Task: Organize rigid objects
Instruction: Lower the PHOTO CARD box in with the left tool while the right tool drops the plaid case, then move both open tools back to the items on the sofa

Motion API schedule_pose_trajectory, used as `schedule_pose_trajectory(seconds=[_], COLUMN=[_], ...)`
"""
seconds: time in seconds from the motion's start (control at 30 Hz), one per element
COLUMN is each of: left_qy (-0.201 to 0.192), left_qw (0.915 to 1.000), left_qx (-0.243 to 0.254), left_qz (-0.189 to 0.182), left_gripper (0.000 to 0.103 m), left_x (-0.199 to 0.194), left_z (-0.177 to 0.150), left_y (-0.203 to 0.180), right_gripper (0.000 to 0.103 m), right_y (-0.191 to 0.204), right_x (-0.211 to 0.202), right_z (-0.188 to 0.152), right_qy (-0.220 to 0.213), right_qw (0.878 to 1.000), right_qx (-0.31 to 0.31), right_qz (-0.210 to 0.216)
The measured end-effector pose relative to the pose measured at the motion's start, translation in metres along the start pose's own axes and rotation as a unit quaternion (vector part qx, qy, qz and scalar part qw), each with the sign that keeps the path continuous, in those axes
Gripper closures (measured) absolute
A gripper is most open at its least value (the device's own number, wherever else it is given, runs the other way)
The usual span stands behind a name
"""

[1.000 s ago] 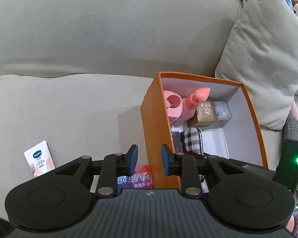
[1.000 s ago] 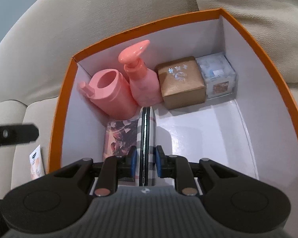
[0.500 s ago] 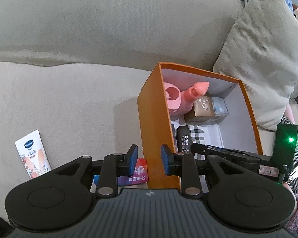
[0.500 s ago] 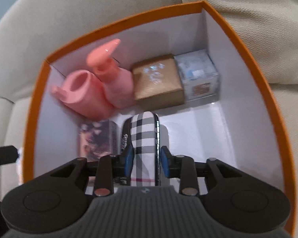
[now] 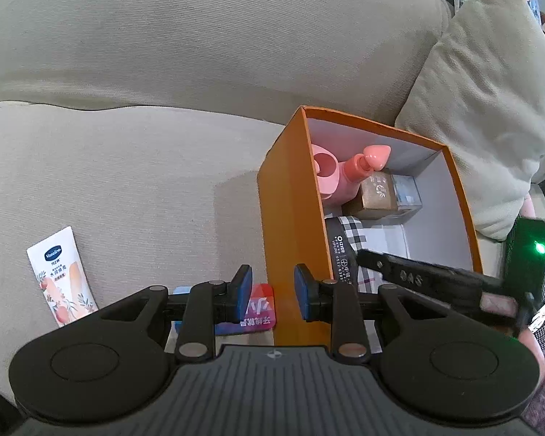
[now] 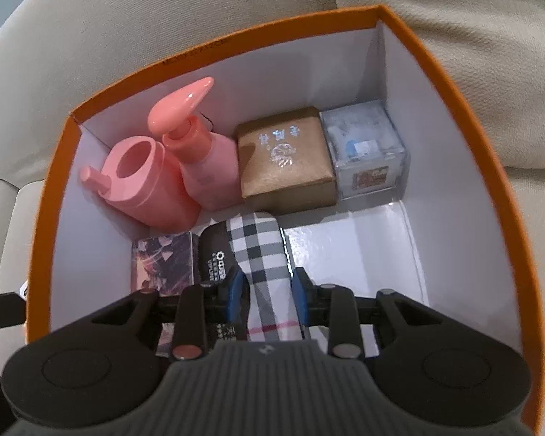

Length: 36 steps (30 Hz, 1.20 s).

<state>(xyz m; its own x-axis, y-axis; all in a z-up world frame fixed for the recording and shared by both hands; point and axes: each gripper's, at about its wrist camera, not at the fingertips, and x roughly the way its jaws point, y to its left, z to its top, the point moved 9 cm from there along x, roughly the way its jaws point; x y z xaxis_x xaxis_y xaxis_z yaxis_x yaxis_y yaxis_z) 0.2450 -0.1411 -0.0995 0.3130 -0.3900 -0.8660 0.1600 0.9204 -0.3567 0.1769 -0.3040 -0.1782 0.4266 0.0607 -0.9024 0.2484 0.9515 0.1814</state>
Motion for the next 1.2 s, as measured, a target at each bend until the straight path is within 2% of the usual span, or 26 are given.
schedule_pose_trajectory(seconds=[0.13, 0.23, 0.27, 0.4, 0.67, 0.87, 0.97, 1.13, 1.2], left_qy=[0.0, 0.0, 0.001, -0.002, -0.008, -0.026, -0.047, -0.076, -0.081], left_qw=[1.0, 1.0, 1.0, 1.0, 0.9999, 0.9996, 0.9988, 0.997, 0.9965], left_qx=[-0.005, -0.007, -0.008, -0.008, 0.006, 0.011, 0.011, -0.009, -0.019], left_qz=[0.001, 0.0, -0.001, 0.0, 0.0, -0.004, -0.007, 0.003, 0.008], left_gripper=[0.071, 0.071, 0.071, 0.071, 0.071, 0.071, 0.071, 0.071, 0.071], left_x=[-0.001, -0.003, -0.003, -0.007, -0.016, -0.04, -0.063, -0.099, -0.108], left_z=[-0.002, -0.004, -0.005, -0.005, -0.007, -0.015, -0.019, -0.029, -0.036], left_y=[0.001, 0.003, 0.003, 0.006, 0.005, 0.013, 0.022, 0.056, 0.071], right_gripper=[0.068, 0.058, 0.058, 0.065, 0.064, 0.064, 0.064, 0.064, 0.063], right_y=[0.008, 0.008, 0.007, 0.012, 0.014, 0.042, 0.064, 0.113, 0.133], right_x=[-0.012, -0.01, -0.008, -0.002, -0.002, -0.038, -0.067, -0.118, -0.13], right_z=[-0.02, -0.037, -0.04, -0.042, -0.041, -0.039, -0.037, -0.042, -0.048], right_qy=[0.016, 0.038, 0.041, 0.057, 0.045, -0.004, -0.049, -0.145, -0.167], right_qw=[1.0, 0.999, 0.999, 0.998, 0.999, 0.999, 0.997, 0.985, 0.98], right_qx=[-0.019, -0.02, -0.024, -0.019, -0.015, -0.044, -0.056, -0.077, -0.086], right_qz=[0.007, 0.015, 0.009, -0.001, -0.009, -0.006, 0.014, 0.058, 0.069])
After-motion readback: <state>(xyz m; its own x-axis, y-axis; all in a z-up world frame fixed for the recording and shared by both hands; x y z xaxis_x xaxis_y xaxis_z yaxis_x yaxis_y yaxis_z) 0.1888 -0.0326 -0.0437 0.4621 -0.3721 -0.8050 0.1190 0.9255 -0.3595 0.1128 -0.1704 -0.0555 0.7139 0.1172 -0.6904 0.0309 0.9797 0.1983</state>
